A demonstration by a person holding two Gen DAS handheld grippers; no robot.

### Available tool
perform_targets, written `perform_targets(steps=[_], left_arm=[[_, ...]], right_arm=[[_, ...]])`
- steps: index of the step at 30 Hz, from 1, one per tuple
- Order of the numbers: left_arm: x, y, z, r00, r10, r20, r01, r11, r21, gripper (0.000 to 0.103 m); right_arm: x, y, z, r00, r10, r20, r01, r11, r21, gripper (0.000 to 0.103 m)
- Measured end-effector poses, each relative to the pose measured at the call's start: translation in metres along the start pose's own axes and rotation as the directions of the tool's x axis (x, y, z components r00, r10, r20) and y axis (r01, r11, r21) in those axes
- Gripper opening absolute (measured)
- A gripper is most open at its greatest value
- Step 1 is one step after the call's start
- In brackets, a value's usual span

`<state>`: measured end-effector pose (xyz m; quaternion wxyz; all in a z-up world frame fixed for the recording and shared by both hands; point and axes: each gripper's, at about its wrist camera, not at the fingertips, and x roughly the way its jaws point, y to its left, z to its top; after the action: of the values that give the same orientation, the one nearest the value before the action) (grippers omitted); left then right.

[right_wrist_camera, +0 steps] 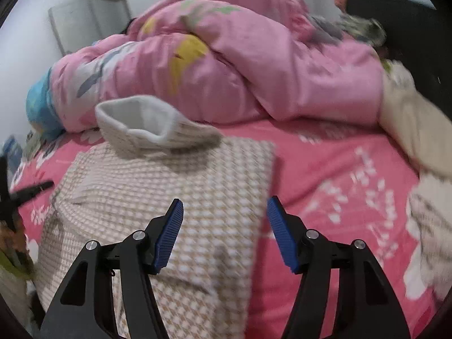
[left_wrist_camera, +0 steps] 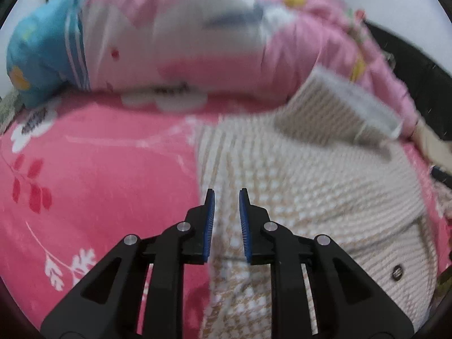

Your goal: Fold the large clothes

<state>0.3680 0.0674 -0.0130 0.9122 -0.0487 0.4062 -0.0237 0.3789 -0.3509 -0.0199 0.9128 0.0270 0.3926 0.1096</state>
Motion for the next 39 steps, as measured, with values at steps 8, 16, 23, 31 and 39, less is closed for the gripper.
perform_targets(steps=[8,16,23,31,39], left_arm=[[0.069,-0.043,-0.002,0.978,-0.020,-0.205,0.039,0.995,0.088,0.036],[0.041,-0.046,0.011,0.995,-0.070,-0.074,0.077,0.993,0.085,0.035],[0.095,-0.067,0.010,0.985,0.042,-0.167,-0.019,0.990,0.140,0.037],[0.042,-0.068,0.014,0.997,0.005,-0.080,0.008,0.987,0.163,0.036],[0.060,-0.073,-0.017,0.990,0.056,-0.132,-0.030,0.982,0.187,0.041]], right_arm=[[0.085,0.008,-0.015,0.974,-0.058,-0.220,0.038,0.995,-0.095,0.062],[0.046,0.025,0.031,0.976,0.113,-0.185,-0.111,0.994,0.020,0.058],[0.137,0.105,0.014,0.954,0.038,-0.298,-0.090,0.983,-0.161,0.059],[0.075,0.110,0.026,0.964,0.102,-0.245,-0.124,0.989,-0.077,0.058],[0.087,0.137,-0.010,0.960,-0.046,-0.277,-0.020,0.973,-0.229,0.061]])
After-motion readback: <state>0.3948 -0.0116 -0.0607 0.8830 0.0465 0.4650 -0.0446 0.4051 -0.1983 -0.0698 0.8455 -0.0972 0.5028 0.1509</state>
